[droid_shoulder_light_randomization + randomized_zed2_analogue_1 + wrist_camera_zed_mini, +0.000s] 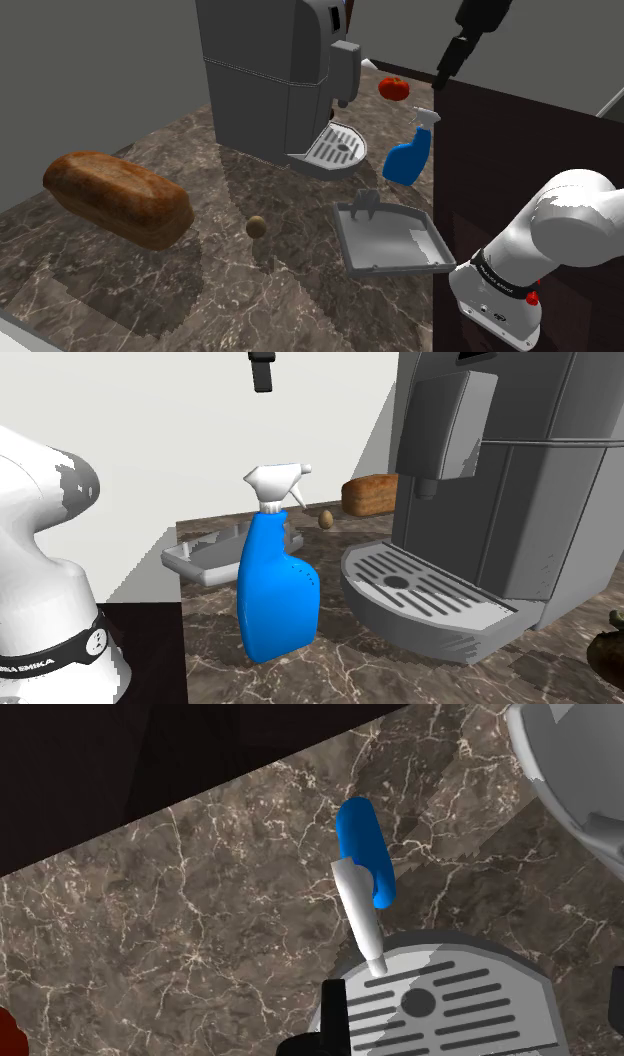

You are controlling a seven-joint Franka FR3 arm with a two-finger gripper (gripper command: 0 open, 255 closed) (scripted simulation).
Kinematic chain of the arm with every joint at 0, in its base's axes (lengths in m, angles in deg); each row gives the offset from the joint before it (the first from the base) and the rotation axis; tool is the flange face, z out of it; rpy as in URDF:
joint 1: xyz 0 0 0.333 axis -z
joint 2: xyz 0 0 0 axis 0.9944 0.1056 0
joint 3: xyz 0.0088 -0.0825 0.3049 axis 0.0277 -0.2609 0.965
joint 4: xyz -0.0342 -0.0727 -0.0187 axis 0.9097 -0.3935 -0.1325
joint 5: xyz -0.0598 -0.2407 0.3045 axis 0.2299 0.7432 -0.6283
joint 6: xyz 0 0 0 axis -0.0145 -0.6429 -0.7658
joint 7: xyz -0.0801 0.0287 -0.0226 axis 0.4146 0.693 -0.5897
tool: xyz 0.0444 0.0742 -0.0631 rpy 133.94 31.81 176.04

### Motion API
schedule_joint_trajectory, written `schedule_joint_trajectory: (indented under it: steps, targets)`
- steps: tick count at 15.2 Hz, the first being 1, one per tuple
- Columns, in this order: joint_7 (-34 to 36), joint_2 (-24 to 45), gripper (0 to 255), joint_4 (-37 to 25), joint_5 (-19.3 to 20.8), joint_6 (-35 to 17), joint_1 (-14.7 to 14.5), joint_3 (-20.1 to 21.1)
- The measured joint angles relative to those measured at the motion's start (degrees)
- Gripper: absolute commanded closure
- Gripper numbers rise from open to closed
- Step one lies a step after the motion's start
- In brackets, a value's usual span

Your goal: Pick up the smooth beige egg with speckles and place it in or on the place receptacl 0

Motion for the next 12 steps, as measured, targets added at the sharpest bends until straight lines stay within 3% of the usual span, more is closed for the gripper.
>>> schedule_joint_trajectory:
  steps: [3, 12]
  targets:
    - [1.5, 0.2, 0, 1.1, -0.8, -1.1, -0.4, 1.2]
    - [12.0, 6.6, 0, 5.0, -5.8, -10.7, -3.0, 10.1]
